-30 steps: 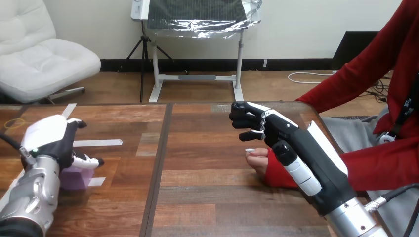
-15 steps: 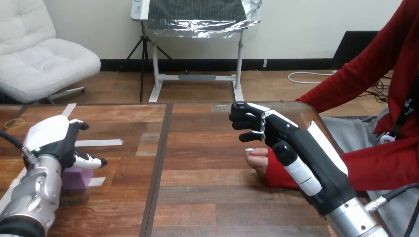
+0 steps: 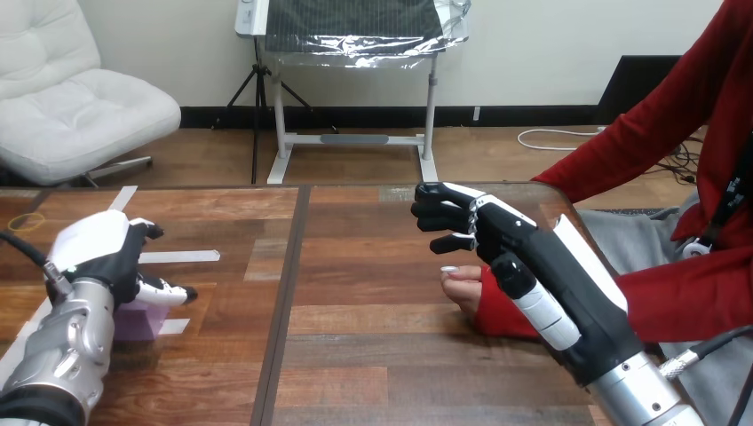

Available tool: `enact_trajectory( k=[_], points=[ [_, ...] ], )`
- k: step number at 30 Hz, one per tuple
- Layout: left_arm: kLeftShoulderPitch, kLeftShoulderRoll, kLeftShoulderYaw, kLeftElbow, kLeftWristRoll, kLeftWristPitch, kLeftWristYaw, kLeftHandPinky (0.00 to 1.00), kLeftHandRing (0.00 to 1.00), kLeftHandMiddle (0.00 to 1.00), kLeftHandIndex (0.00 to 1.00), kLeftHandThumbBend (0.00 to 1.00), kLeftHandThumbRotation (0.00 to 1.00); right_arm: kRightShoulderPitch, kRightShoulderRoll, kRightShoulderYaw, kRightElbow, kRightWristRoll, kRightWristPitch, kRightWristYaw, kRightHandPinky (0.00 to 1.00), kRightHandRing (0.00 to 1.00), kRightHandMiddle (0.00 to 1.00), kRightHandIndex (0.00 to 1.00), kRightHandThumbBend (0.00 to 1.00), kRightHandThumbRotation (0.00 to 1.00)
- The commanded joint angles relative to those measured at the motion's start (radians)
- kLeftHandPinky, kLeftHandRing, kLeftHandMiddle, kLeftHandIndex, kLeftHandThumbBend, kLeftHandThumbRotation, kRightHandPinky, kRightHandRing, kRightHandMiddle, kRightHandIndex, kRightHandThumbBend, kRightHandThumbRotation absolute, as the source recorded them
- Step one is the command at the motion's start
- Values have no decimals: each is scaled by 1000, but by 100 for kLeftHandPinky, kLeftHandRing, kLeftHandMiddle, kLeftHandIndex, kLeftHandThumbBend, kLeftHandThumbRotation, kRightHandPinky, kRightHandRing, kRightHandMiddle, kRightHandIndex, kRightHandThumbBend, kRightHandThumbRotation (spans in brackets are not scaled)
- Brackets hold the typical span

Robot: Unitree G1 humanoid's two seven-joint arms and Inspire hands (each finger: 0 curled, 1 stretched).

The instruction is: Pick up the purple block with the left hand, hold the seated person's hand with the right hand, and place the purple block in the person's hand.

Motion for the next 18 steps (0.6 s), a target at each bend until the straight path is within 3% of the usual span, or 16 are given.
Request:
enact_trajectory(
  k=[1,9,18],
  points=[
    [-77,-8,-15,-13,-11,16,-9,73,82,83,82,82,28,-23,-6,-16,-47,3,-1,-4,74,81,82,83,95,100],
    [-87,-10,-31,-6,-5,38,-30,71,81,83,82,81,30,-23,-10,-16,-48,4,-5,-6,74,81,82,83,94,100],
    [-103,-6,-63,-26,14,87,-92,68,79,82,81,79,31,-20,-11,-16,-56,3,0,-8,73,81,82,83,94,100]
  ],
)
